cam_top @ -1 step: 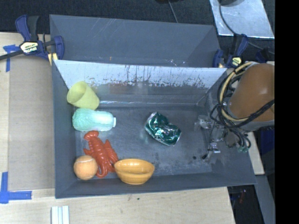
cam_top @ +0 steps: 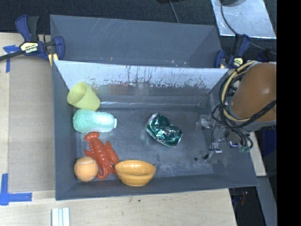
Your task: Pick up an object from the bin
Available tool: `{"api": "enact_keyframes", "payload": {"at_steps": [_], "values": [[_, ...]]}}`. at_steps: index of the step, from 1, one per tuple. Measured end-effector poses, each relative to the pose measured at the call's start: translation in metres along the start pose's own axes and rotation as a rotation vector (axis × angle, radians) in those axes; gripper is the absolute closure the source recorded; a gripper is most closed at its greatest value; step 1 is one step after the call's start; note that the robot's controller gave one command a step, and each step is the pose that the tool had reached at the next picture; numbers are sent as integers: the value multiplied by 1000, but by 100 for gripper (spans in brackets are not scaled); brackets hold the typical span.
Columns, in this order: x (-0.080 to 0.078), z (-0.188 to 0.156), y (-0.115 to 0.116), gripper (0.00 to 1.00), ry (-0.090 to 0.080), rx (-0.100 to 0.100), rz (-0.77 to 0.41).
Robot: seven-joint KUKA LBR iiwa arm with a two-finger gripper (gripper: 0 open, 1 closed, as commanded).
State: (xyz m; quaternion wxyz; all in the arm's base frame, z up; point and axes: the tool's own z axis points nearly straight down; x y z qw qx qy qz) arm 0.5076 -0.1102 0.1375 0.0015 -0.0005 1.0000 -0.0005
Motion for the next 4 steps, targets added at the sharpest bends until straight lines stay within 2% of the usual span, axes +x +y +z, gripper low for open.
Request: {"api": "enact_keyframes", "payload": {"at_steps": [1,2,3,4], "values": [[-47,67,73,0,-4,0,-73],[-71,25,73,0,-8,3,155],[-54,37,107,0,-4,0,70],[-76,67,111,0,-13,2,410]]}}
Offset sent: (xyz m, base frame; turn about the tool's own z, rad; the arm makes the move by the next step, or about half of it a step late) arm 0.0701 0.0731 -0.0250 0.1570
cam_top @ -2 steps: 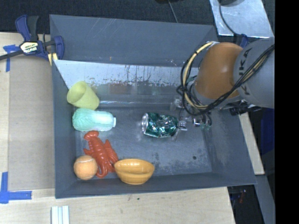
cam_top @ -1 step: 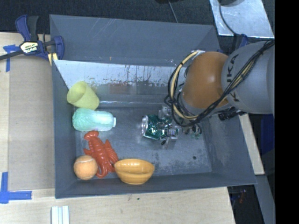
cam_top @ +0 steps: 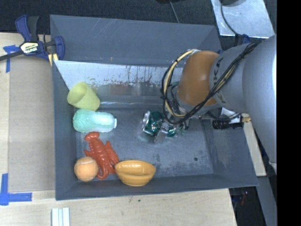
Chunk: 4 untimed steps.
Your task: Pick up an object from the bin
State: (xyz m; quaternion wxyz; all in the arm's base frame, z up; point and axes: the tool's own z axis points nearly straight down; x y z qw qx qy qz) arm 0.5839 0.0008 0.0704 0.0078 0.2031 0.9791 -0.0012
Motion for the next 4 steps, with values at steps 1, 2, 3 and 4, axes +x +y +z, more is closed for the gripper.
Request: {"api": "enact_keyframes", "payload": {"at_steps": [1,2,3,4], "values": [[0,-1,-1,100,0,-2,-29],[1,-1,-1,100,1,-2,-38],[1,-21,-2,100,3,-1,-38],[0,-42,-1,100,-2,-4,-39]]}}
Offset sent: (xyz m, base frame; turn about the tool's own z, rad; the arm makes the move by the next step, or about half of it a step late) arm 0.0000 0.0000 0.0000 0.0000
